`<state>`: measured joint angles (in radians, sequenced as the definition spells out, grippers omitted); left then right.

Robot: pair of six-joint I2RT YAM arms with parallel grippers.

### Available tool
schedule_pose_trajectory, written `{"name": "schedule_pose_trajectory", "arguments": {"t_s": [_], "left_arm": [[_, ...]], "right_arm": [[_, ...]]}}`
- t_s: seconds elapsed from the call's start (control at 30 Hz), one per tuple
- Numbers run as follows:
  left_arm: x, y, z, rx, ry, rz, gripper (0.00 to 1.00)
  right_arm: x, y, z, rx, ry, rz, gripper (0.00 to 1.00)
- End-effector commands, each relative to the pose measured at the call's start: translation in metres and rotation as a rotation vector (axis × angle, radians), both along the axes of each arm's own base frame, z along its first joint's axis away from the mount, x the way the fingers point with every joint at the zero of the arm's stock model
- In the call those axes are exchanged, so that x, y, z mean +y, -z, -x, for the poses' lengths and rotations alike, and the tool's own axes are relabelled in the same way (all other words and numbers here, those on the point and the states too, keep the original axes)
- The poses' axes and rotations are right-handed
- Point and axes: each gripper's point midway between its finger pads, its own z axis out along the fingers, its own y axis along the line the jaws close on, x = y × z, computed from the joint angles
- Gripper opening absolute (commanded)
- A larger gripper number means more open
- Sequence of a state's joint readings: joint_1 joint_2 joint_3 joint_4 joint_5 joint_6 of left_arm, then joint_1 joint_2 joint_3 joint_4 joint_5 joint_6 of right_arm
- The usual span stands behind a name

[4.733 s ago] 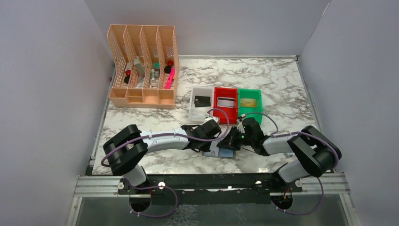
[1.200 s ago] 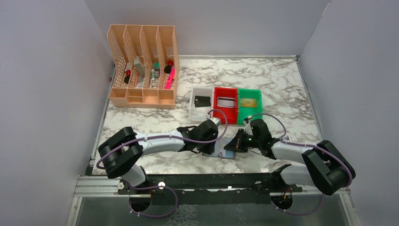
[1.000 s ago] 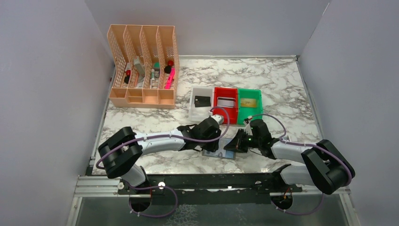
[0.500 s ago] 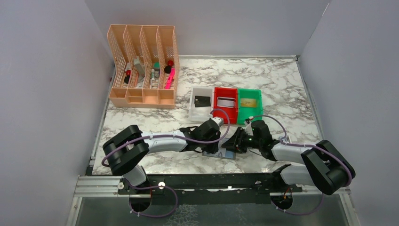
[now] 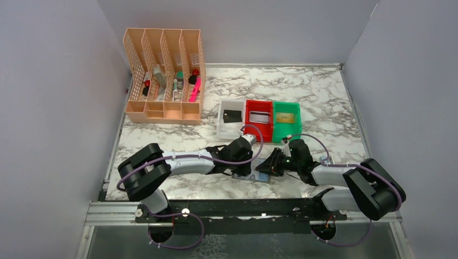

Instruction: Take the credit cards out of the card holder

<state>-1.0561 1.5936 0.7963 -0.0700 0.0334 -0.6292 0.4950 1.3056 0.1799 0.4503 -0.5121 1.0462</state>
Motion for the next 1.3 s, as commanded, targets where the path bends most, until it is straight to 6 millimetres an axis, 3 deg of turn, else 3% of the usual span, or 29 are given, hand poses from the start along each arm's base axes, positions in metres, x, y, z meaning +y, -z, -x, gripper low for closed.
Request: {"name": "schedule_pose_trajectory", "arguments": {"t_s": [0.0,0.1,0.2,0.23,0.5,0.73,0.87,1.07,1.27], "left_arm": [[0.015,0.014,0.011,0.039,0.008,-0.057,0.29],[0.016,0.013,0.011,0.037,0.008,-0.061,0.29],[0.016,0.012,0.009,0.031,0.001,-0.063,0.29],[0.016,0.010,0.009,0.026,-0.002,-0.062,0.29],[0.022,-0.005,-0.002,-0.031,-0.045,-0.068,0.42],[0.014,0.002,0.002,-0.002,-0.015,-0.062,0.42],[0.011,0.004,0.005,0.010,0.009,-0.057,0.37],[0.014,0.011,0.011,0.036,0.010,-0.069,0.28],[0.015,0.018,0.013,0.053,0.006,-0.080,0.24]], "right_arm": [[-0.006,0.014,0.008,0.020,-0.005,0.029,0.27],[-0.005,0.012,0.007,0.010,-0.014,0.022,0.20],[-0.003,0.011,0.007,0.004,-0.031,0.019,0.03],[-0.003,0.010,0.006,0.002,-0.032,0.023,0.01],[-0.016,0.015,-0.002,-0.012,-0.002,0.145,0.01],[-0.018,0.010,-0.002,-0.043,-0.034,0.168,0.01],[-0.012,0.009,-0.002,-0.023,-0.031,0.123,0.05],[-0.010,0.011,-0.001,0.013,0.025,0.073,0.24],[-0.011,0.013,0.004,0.018,0.036,0.047,0.33]]}}
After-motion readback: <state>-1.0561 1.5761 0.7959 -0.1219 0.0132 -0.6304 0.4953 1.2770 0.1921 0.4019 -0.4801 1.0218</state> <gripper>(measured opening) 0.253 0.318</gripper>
